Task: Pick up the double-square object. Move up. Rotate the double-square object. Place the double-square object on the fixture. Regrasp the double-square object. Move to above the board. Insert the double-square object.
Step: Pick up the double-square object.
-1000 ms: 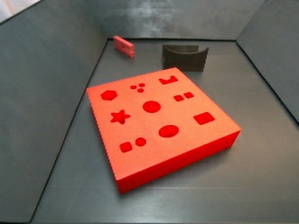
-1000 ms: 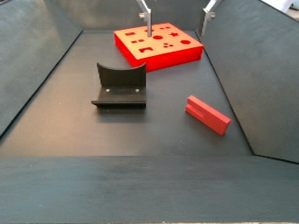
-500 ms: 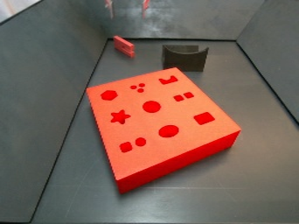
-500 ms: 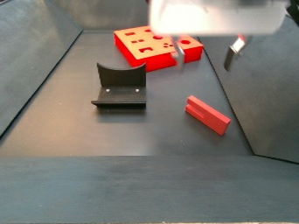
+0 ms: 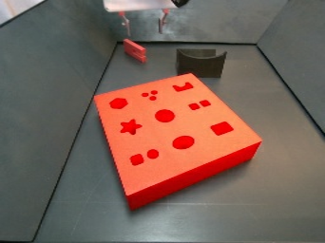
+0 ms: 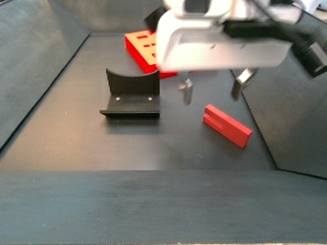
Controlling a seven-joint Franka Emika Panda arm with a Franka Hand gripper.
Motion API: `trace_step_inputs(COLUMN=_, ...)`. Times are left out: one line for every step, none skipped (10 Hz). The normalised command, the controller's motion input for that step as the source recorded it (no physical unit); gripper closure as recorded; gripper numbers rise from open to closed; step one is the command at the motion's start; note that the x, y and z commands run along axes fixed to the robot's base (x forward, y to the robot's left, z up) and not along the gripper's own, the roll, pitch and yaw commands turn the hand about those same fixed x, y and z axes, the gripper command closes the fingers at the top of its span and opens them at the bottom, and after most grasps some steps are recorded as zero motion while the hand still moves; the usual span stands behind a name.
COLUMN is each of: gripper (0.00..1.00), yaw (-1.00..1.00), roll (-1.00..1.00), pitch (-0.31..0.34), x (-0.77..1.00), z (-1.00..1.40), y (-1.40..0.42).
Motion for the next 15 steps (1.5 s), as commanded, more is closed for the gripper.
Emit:
trace_step_inputs(gripper=0.0, yaw=0.0, roll=0.0, pitch=-0.041, x=0.06, z=-1.0, y=0.0)
trace_step_inputs(gripper=0.0, yaw=0.06, roll=0.05, pitch=-0.053, x=-0.12, z=-1.0, y=-0.04)
trace_step_inputs(gripper=0.0, yaw=0.12, roll=0.06, pitch=-0.026, x=-0.22, z=-1.0, y=-0.02)
trace_step_inputs(gripper=0.0, yaw=0.19, roll=0.1, pitch=-0.021, x=-0.26, z=-1.0, y=-0.06)
trace_step_inputs(gripper=0.0, yaw=0.25, roll=0.11, pitch=-0.019, x=-0.17, z=-1.0, y=-0.1)
trace_step_inputs(gripper=0.0, yaw=0.41, roll=0.13, pitch=-0.044, x=-0.12, z=-1.0, y=-0.12)
trace_step_inputs(gripper=0.0, yaw=0.69, roll=0.04, pitch=-0.076, x=-0.04, z=-0.7, y=-0.08)
trace_step_inputs(gripper=0.0, yaw=0.0, roll=0.0, pitch=0.004, x=0.03, z=0.0, y=0.0)
trace_step_inputs(gripper=0.0, yaw=0.0, roll=0.0, pitch=0.0, x=0.0, z=0.0, y=0.0)
trace_step_inputs(gripper=1.0, yaw=0.0, roll=0.0, pitch=0.0, x=0.0, z=0.0, y=0.0)
trace_step_inputs(gripper=1.0, yaw=0.0, roll=0.0, pitch=0.0, x=0.0, z=0.0, y=0.0)
trace_step_inputs(gripper=1.0, yaw=0.0, roll=0.0, pitch=0.0, x=0.0, z=0.0, y=0.0)
trace_step_inputs(gripper=1.0, yaw=0.0, roll=0.0, pitch=0.0, x=0.0, z=0.0, y=0.0)
trace_step_inputs(gripper=1.0, yaw=0.0, roll=0.0, pitch=0.0, x=0.0, z=0.0, y=0.0)
trace_step_inputs(gripper=1.0, yaw=0.0, roll=0.0, pitch=0.0, x=0.0, z=0.0, y=0.0)
